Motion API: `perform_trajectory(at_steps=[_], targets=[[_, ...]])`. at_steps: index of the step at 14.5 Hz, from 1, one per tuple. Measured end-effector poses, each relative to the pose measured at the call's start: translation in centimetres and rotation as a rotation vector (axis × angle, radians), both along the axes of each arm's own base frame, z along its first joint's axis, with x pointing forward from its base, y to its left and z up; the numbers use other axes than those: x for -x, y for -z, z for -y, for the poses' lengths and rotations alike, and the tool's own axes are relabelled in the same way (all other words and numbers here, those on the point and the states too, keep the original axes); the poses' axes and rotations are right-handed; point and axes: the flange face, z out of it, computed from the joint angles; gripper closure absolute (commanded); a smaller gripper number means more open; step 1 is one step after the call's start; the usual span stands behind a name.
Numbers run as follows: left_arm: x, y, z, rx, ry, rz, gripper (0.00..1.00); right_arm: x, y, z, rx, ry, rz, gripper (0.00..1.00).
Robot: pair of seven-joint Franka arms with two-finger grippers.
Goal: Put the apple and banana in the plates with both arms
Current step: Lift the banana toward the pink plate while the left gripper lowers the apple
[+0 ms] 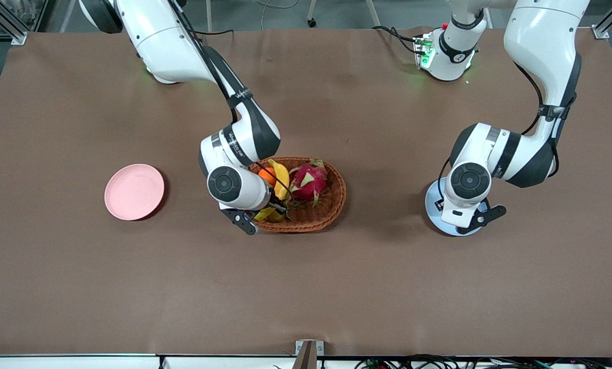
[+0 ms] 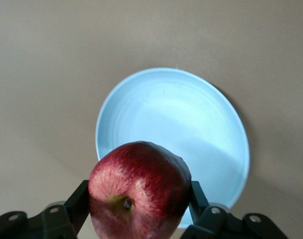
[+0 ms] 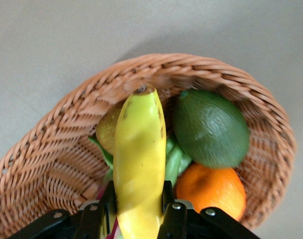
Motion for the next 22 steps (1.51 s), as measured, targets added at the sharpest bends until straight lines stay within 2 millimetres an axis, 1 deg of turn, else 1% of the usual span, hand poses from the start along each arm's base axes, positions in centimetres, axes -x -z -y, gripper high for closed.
perform_trajectory(at_steps=[2, 3, 4, 5, 6, 7, 8, 9, 11, 12, 13, 14, 15, 18, 20, 22], targets=[[-0.2, 0.7, -1.0, -0.016, 0.02, 0.017, 0.97, 0.1, -2.5, 0.4, 0.002, -0.033, -0.027, 0.87], [-0.2, 1.4, -1.3, -0.014, 0.023, 0.018, 0.97, 0.1, -4.1, 1.1, -0.002, -0.066, -0.037, 0.88], [-0.2, 2.1, -1.7, -0.012, 0.022, 0.015, 0.97, -0.2, -5.6, 2.4, -0.004, -0.104, -0.041, 0.89], [-0.2, 2.5, -2.2, -0.011, 0.017, 0.011, 0.96, -0.9, -6.9, 4.6, 0.007, -0.155, -0.04, 0.9], [-0.2, 2.9, -2.6, -0.01, 0.011, 0.008, 0.96, -1.7, -7.8, 7.6, 0.039, -0.222, -0.044, 0.91], [-0.3, 3.2, -2.8, -0.007, 0.008, 0.007, 0.94, -2.6, -8.3, 11.0, 0.081, -0.292, -0.049, 0.91], [-0.3, 3.4, -2.9, -0.004, 0.009, 0.008, 0.89, -3.5, -8.5, 14.1, 0.115, -0.347, -0.054, 0.91], [-0.3, 3.6, -2.7, -0.002, 0.011, 0.006, 0.81, -4.3, -8.4, 16.7, 0.138, -0.385, -0.058, 0.91], [-0.1, 4.2, -2.1, 0.0, 0.015, 0.001, 0.63, -5.2, -7.6, 20.7, 0.16, -0.424, -0.076, 0.91], [0.0, 4.5, -1.9, 0.0, 0.016, -0.002, 0.5, -5.4, -7.0, 22.4, 0.168, -0.431, -0.089, 0.91], [0.0, 4.7, -1.8, 0.001, 0.017, -0.004, 0.36, -5.5, -6.4, 24.2, 0.168, -0.436, -0.105, 0.91], [0.1, 4.8, -1.8, 0.001, 0.017, -0.005, 0.13, -5.5, -5.6, 25.7, 0.16, -0.442, -0.124, 0.91], [0.1, 4.8, -1.8, 0.001, 0.017, -0.005, 0.0, -5.3, -4.8, 27.2, 0.152, -0.45, -0.144, 0.91], [0.0, 4.7, -1.8, 0.003, 0.016, -0.001, 0.0, -4.8, -2.7, 31.4, 0.153, -0.498, -0.188, 0.91], [-0.4, 4.2, -1.5, 0.008, 0.018, 0.012, 0.0, -4.8, -2.2, 35.4, 0.133, -0.525, -0.172, 0.9], [-0.6, 3.8, -1.2, 0.011, 0.021, 0.02, 0.0, -4.0, -1.5, 39.5, 0.117, -0.536, -0.125, 0.9]])
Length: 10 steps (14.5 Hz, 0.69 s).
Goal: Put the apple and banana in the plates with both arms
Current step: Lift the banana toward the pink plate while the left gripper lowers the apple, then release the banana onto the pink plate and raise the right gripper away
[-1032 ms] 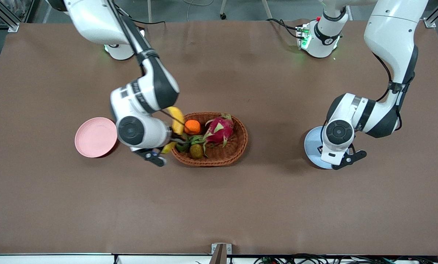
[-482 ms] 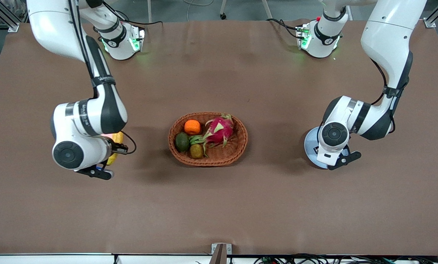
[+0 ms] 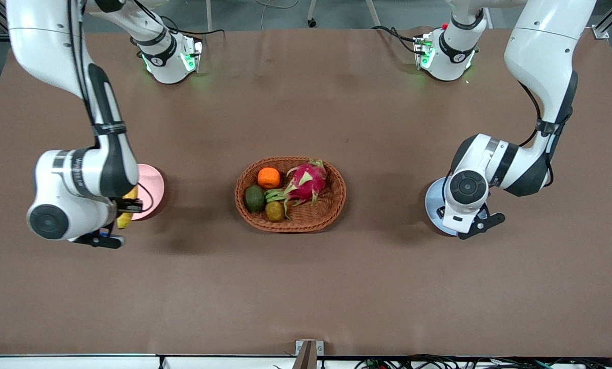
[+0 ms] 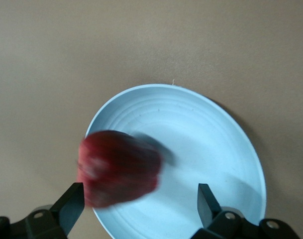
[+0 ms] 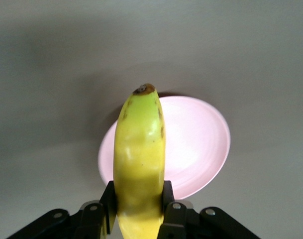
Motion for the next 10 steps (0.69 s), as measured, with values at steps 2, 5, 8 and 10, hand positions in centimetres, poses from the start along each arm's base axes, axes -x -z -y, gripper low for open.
perform_trajectory(at_steps=[2, 5, 8, 10], targets=[[0.0, -0.2, 0.4, 0.004, 0.005, 0.003, 0.0, 1.8, 1.6, 2.0, -0.009, -0.013, 0.058, 0.9], [-0.1, -0.7, 1.2, 0.014, 0.015, 0.013, 0.0, 4.6, 3.6, 1.8, -0.016, -0.027, 0.07, 0.9], [-0.7, -2.7, 2.1, 0.021, 0.016, 0.036, 0.0, 5.7, 4.1, 2.2, -0.019, -0.02, 0.066, 0.89], [-0.9, -5.0, 3.2, 0.042, 0.002, 0.043, 0.0, 6.1, 4.8, 2.4, -0.019, -0.022, 0.083, 0.89]])
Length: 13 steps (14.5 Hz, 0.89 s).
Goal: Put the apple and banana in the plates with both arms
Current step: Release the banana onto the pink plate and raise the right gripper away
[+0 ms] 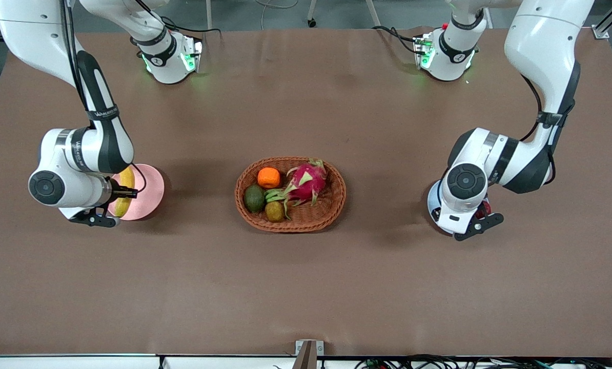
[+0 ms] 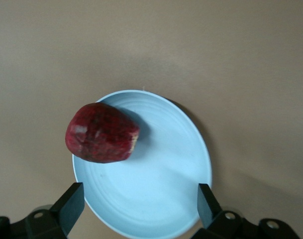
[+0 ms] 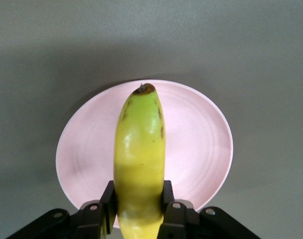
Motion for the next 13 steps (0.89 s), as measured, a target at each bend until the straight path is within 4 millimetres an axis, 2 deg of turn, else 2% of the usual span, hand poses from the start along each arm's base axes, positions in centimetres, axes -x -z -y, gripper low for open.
perform_trajectory(at_steps=[3, 6, 11, 12, 13], targets=[[-0.2, -3.6, 2.0, 0.026, -0.021, -0.011, 0.0, 0.5, 1.0, 0.1, 0.0, -0.002, 0.021, 0.89], [-0.5, -6.4, 3.4, 0.046, 0.005, -0.008, 0.0, 0.3, 0.9, 0.1, 0.0, -0.004, 0.041, 0.89], [-0.9, -12.4, 3.0, 0.121, 0.133, 0.009, 0.0, 0.2, 1.0, 0.0, 0.0, -0.004, 0.05, 0.79], [-1.0, -13.6, 2.5, 0.134, 0.144, 0.015, 0.0, 0.3, 1.0, 0.0, 0.0, -0.005, 0.051, 0.73], [-0.9, -14.7, 2.2, 0.139, 0.152, 0.026, 0.0, 0.3, 1.1, 0.0, 0.0, -0.004, 0.05, 0.47]])
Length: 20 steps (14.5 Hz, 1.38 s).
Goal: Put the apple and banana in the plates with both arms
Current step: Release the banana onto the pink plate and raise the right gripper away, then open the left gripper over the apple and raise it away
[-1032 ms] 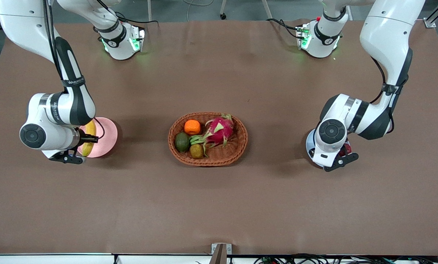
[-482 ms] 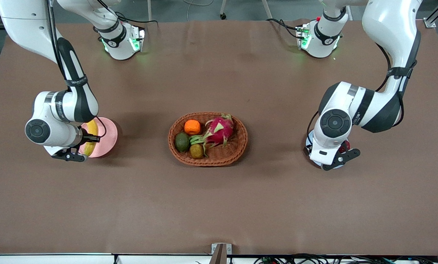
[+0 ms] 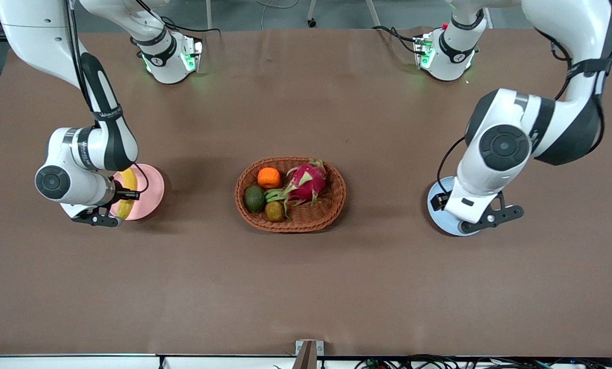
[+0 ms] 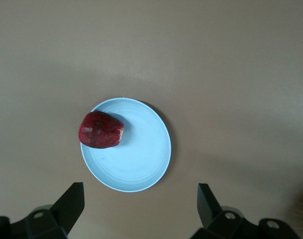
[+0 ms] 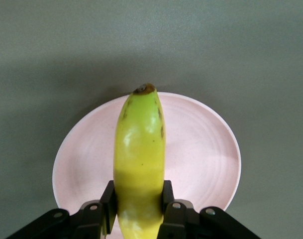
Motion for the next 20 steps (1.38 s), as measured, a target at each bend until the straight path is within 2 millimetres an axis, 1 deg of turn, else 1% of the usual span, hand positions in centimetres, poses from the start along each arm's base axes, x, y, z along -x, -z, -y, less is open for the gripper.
perform_trajectory(at_steps=[1, 2, 5, 8, 9, 10, 11, 12, 15, 17, 18, 19, 20], targets=[[0.1, -1.1, -0.1, 0.002, 0.007, 0.014, 0.0, 0.0, 0.1, 0.0, 0.0, 0.001, -0.001, 0.13], [0.2, -2.2, -0.1, 0.005, 0.02, 0.029, 0.0, 0.0, 0.1, 0.0, 0.0, 0.002, 0.0, 0.0], [1.0, -5.3, 0.3, 0.049, 0.061, 0.051, 0.0, 0.0, 0.0, 0.1, 0.001, 0.004, 0.004, 0.0], [1.4, -7.3, -0.2, 0.081, 0.088, 0.062, 0.0, -0.2, -0.3, 0.0, 0.0, 0.005, 0.011, 0.0], [1.4, -7.7, -0.4, 0.091, 0.093, 0.064, 0.0, -0.4, -1.1, 0.0, -0.002, 0.005, 0.021, 0.0], [1.5, -8.1, -0.4, 0.096, 0.093, 0.068, 0.0, -0.9, -2.7, -0.1, -0.005, 0.005, 0.031, 0.0], [1.6, -8.4, -0.4, 0.098, 0.094, 0.073, 0.0, -1.5, -5.1, -0.4, -0.011, 0.005, 0.037, 0.0], [1.7, -8.6, -0.3, 0.099, 0.095, 0.076, 0.0, -2.2, -8.3, -0.6, -0.016, 0.005, 0.046, 0.0], [1.8, -8.8, -0.2, 0.099, 0.096, 0.078, 0.0, -4.0, -20.0, -1.2, -0.029, 0.006, 0.087, 0.0], [1.8, -8.8, -0.2, 0.099, 0.096, 0.078, 0.0, -4.7, -27.0, -1.4, -0.033, 0.003, 0.15, 0.0], [1.8, -8.8, -0.2, 0.1, 0.096, 0.078, 0.0, -5.1, -30.0, -1.5, -0.033, -0.003, 0.19, 0.0], [1.8, -8.8, -0.2, 0.1, 0.098, 0.078, 0.0, -5.3, -32.3, -1.5, -0.033, -0.015, 0.226, 0.0], [1.8, -8.9, -0.2, 0.1, 0.103, 0.079, 0.0, -5.4, -34.2, -1.4, -0.032, -0.024, 0.257, 0.0]])
